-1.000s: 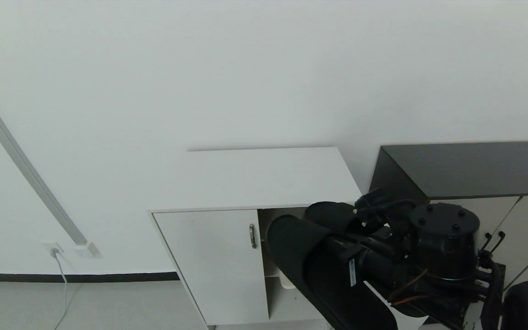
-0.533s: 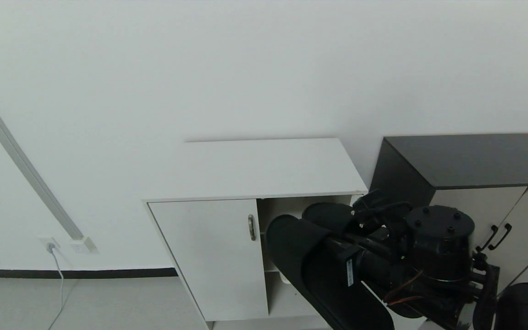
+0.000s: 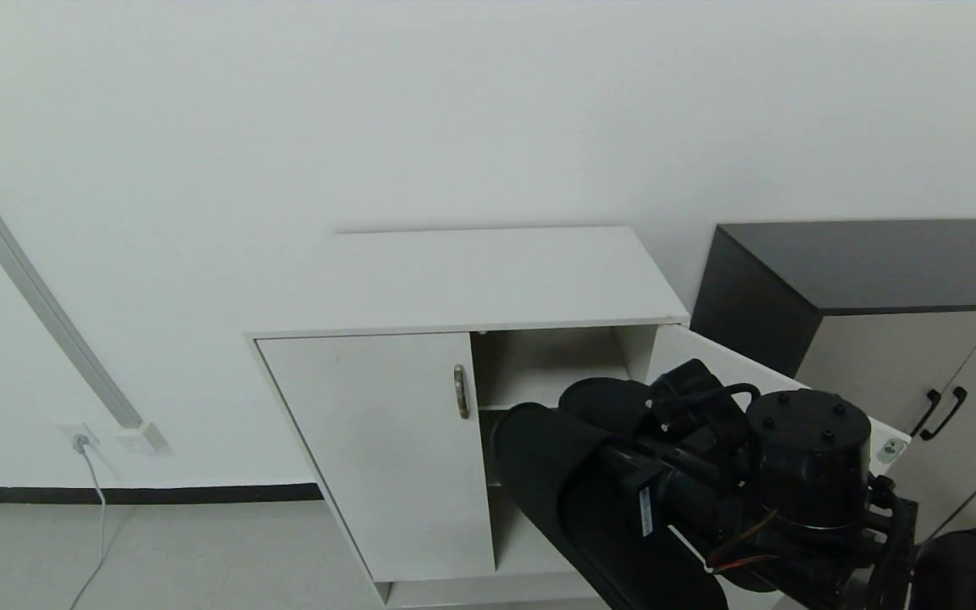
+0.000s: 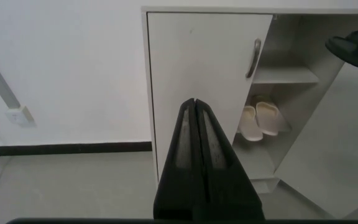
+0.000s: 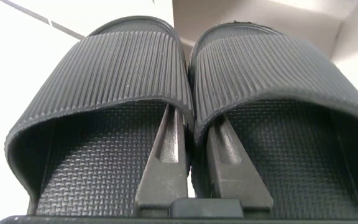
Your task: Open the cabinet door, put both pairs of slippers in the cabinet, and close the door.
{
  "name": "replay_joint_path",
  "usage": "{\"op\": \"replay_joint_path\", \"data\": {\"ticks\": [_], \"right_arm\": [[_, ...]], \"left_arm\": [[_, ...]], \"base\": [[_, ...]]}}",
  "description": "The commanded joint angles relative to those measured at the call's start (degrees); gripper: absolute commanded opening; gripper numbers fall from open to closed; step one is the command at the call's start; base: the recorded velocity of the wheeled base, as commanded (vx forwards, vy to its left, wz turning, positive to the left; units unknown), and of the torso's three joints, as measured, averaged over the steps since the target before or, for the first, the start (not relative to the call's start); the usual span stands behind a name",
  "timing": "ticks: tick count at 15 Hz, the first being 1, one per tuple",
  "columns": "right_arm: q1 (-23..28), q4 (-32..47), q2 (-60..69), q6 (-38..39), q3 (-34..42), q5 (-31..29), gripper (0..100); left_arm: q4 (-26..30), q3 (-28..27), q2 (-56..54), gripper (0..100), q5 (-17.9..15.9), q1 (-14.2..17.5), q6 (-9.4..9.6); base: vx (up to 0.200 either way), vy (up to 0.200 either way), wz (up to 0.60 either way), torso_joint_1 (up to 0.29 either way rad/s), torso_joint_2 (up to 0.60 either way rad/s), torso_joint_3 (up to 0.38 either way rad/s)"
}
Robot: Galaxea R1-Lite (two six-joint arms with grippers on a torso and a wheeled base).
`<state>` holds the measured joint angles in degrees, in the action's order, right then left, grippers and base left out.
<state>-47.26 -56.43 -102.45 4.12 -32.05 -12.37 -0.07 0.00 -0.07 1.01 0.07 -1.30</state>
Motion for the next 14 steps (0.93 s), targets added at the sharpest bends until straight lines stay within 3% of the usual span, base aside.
{"op": "replay_joint_path", "data": {"ticks": [1, 14], "right_arm": [[-0.02, -0.08, -0.12, -0.08, 0.32, -0.02, 0], [-0.11, -0.08, -0.21, -0.08, 0.76, -0.02, 0]], "left_arm": [[-0.01, 0.00, 0.07, 0, 0.04, 0.01, -0.01], [-0.01, 0.00, 0.07, 0, 0.04, 0.01, -0.19]], "base": [[0.000, 0.000, 0.00, -0.227, 0.55, 0.315], [0.000, 0.000, 0.00, -0.191, 0.51, 0.319]]}}
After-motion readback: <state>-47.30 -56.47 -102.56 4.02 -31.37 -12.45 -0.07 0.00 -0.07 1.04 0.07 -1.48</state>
